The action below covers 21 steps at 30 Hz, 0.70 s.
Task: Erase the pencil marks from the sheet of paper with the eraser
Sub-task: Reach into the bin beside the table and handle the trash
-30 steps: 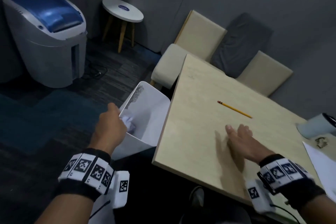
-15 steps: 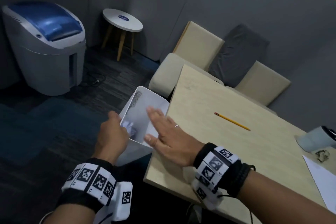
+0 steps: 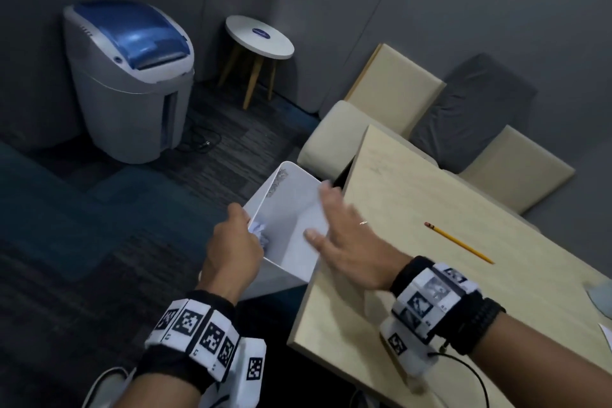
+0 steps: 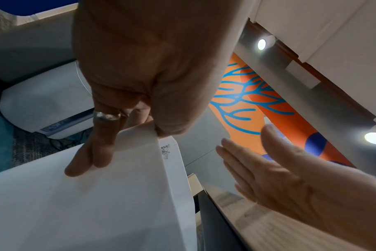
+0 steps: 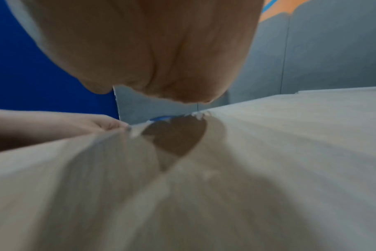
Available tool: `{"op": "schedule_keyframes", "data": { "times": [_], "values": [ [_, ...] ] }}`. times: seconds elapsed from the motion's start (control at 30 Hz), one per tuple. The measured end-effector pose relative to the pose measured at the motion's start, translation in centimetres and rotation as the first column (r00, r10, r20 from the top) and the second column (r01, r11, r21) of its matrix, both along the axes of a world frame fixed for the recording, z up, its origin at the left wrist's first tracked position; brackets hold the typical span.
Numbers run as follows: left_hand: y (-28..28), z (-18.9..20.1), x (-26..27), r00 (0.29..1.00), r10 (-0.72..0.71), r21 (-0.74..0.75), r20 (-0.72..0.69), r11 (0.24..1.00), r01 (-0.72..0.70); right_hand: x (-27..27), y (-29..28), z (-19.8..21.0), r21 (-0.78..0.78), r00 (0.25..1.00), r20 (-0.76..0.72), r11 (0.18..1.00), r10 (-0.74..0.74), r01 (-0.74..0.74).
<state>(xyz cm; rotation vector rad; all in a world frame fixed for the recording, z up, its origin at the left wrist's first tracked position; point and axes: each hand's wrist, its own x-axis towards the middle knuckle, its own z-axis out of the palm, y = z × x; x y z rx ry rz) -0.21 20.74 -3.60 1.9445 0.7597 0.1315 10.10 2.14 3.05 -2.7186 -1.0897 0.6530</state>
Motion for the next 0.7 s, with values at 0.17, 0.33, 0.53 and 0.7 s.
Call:
{"op": "schedule_keyframes", "data": {
  "times": [0.17, 0.33, 0.53, 0.7],
  "values": [
    [0.3, 0.3, -0.3, 1.000, 0.017, -0.012, 0.009, 1.000, -0.017, 0.6, -0.2, 0.0, -0.264, 0.983, 0.026, 0.948, -0.179, 0.180],
    [0.8, 0.2, -0.3, 1.000, 0.014, -0.006, -0.015, 1.000, -0.014, 4.2, -1.2, -0.5, 0.106, 1.000, 0.028, 0.994, -0.009, 0.006],
    [1.0, -0.4, -0.1, 0.999, 0.002, 0.005, -0.042, 1.000, -0.002, 9.5, -1.2, -1.0, -0.189, 0.911, 0.139, 0.892, -0.389, 0.410],
    [1.3, -0.5, -0.1, 0.999, -0.010, 0.006, -0.052, 1.000, 0.010, 1.4, -0.1, 1.1, 0.105, 0.958, -0.179, 0.973, 0.222, -0.206]
  ]
}}
